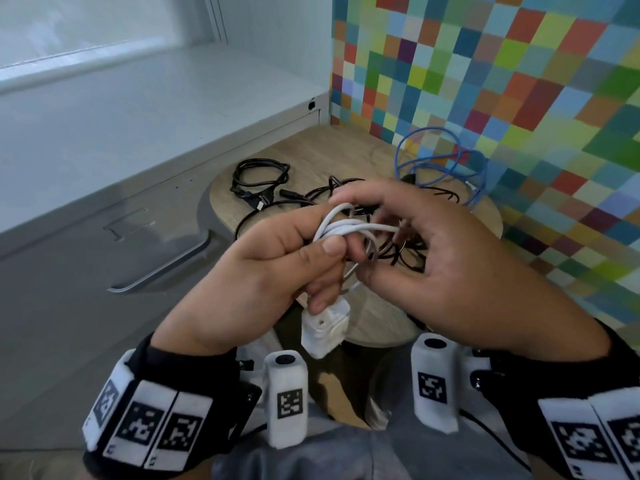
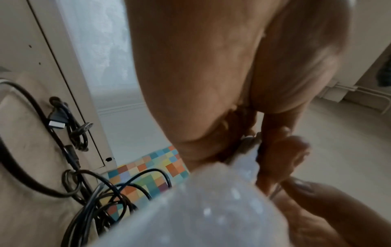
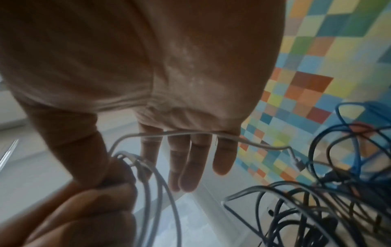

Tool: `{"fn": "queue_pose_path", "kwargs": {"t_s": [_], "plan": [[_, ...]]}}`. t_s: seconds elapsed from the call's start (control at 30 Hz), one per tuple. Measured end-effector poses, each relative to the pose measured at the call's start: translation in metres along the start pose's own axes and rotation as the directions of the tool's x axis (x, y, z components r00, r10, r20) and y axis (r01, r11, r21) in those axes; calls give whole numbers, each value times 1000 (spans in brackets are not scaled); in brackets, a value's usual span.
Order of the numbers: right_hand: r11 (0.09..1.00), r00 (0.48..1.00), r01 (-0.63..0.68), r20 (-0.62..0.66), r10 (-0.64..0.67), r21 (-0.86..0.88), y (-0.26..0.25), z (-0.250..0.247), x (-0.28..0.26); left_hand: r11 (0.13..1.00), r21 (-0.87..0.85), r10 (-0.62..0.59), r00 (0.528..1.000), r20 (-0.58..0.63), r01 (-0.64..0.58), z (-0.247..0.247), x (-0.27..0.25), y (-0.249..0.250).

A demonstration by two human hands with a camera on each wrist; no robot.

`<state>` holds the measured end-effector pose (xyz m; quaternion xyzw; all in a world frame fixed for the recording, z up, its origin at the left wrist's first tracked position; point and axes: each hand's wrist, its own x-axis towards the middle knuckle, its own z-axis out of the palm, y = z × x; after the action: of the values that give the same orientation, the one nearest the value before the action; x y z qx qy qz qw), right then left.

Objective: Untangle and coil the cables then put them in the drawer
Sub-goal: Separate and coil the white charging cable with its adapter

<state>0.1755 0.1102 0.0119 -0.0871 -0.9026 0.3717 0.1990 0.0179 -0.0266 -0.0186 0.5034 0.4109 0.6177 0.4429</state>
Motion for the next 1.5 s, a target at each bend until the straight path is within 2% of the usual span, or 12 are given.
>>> {"fn": "queue_pose_path", "kwargs": {"t_s": [0.07, 0.23, 0.43, 0.6, 0.7, 0.77, 0.87, 1.03, 1.1, 1.23, 1.33, 1.5], "plan": [[996, 1000, -17, 8, 16, 87, -1, 0, 3, 1000, -19, 19, 1000, -25, -20, 1, 1, 0], [999, 991, -22, -128, 26, 32, 6, -3, 7, 974, 218, 102, 972, -210, -55, 0, 9, -7], [993, 981, -24, -190, 47, 118, 5, -7, 4, 995, 93, 80, 914, -397, -46, 7, 12, -6], [998, 908, 34, -418, -5, 61, 16, -19, -3, 999, -17, 25, 913, -407, -36, 8, 10, -3], [991, 859, -54, -512, -17, -123, 22, -20, 0, 995, -80, 22, 930, -366, -55, 13, 11, -1], [993, 846, -87, -532, 34, -76, 22, -15, 2, 992, -103, 27, 938, -344, -67, 17, 12, -1], [989, 845, -104, -515, 143, 105, 16, -4, 5, 990, -119, 30, 942, -334, -74, 22, 14, -1], [879, 957, -92, -203, 209, 468, 1, 8, 3, 997, -12, 69, 926, -371, -79, 19, 15, -4], [861, 973, -83, -145, 178, 502, -3, 13, 2, 995, 29, 96, 915, -391, -91, 18, 15, -5], [941, 963, -80, -218, 159, 330, 6, 21, 5, 992, 79, 123, 923, -364, -101, 16, 17, -7], [891, 939, -94, -259, 228, 444, 12, 24, 7, 982, 159, 148, 928, -343, -98, 15, 17, -11], [809, 935, -26, -271, 227, 588, 13, 33, 7, 918, 395, 181, 916, -358, -27, 13, 18, -11]]}}
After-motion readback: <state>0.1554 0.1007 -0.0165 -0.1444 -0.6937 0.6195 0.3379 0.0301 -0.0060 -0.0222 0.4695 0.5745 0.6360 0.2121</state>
